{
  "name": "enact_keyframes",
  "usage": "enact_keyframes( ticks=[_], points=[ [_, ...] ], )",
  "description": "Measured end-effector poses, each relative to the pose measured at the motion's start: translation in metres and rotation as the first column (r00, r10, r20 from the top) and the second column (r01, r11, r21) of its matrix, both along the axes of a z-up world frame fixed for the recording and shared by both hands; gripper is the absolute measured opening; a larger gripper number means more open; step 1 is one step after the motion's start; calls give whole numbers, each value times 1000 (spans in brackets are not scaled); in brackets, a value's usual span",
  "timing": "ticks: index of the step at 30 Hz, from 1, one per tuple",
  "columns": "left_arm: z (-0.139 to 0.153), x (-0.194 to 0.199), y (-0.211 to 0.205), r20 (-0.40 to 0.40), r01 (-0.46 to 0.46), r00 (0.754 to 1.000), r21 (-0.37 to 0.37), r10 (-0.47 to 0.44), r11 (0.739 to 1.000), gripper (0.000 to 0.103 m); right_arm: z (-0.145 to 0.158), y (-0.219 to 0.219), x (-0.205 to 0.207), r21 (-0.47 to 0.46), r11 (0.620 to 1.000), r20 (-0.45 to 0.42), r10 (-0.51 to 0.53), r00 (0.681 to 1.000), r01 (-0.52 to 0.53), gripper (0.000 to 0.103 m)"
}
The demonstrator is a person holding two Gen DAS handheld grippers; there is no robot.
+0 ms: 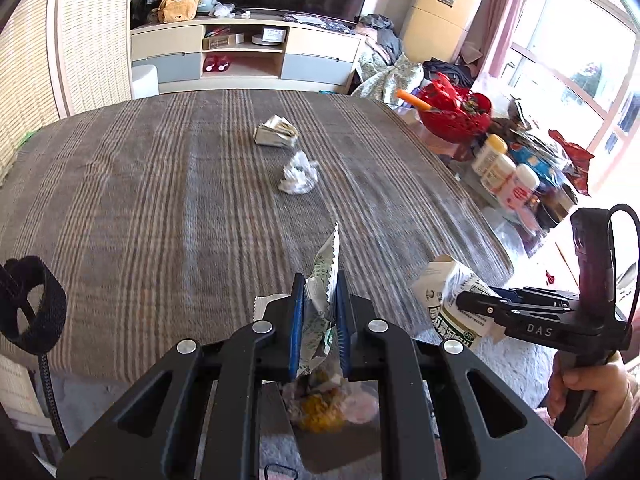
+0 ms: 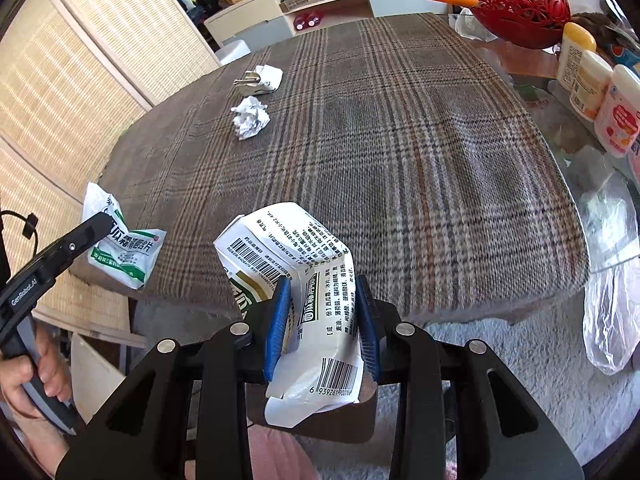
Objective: Collect trash
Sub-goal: 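Carry the foil wrapper and medicine carton down over the trash bin with both tools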
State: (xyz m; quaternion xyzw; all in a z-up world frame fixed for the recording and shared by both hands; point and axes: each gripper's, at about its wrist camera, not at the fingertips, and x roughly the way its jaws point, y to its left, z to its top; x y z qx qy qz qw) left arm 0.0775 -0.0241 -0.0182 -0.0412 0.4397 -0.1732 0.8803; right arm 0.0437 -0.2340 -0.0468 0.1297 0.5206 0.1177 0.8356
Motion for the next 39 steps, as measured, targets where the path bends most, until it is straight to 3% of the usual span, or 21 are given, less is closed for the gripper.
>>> enact_keyframes(
  ticks=[6,15,22,32,39],
  points=[
    [-13,-49,-9,-21,18,1000,-34,-19,999,13,-15,-7,-38,7,1000,-16,2,1000,-2,34],
    [-63,-90,-25,-80,32,996,-55,-37,998,13,-57,-6,-65,8,1000,-65,4,998,-3,34],
    [-111,-101,-32,-148,45,988,-36,-50,998,13,-94,5,-74,-48,999,-99,-2,995,-2,34],
    [-187,-95,-43,-247,56,967,-35,-63,998,13,-144,10,-69,9,999,-150,-36,988,38,34],
    [-221,-85,-46,-291,66,954,-13,-67,998,14,-151,20,-60,-24,999,-120,-36,992,34,34]
  ],
)
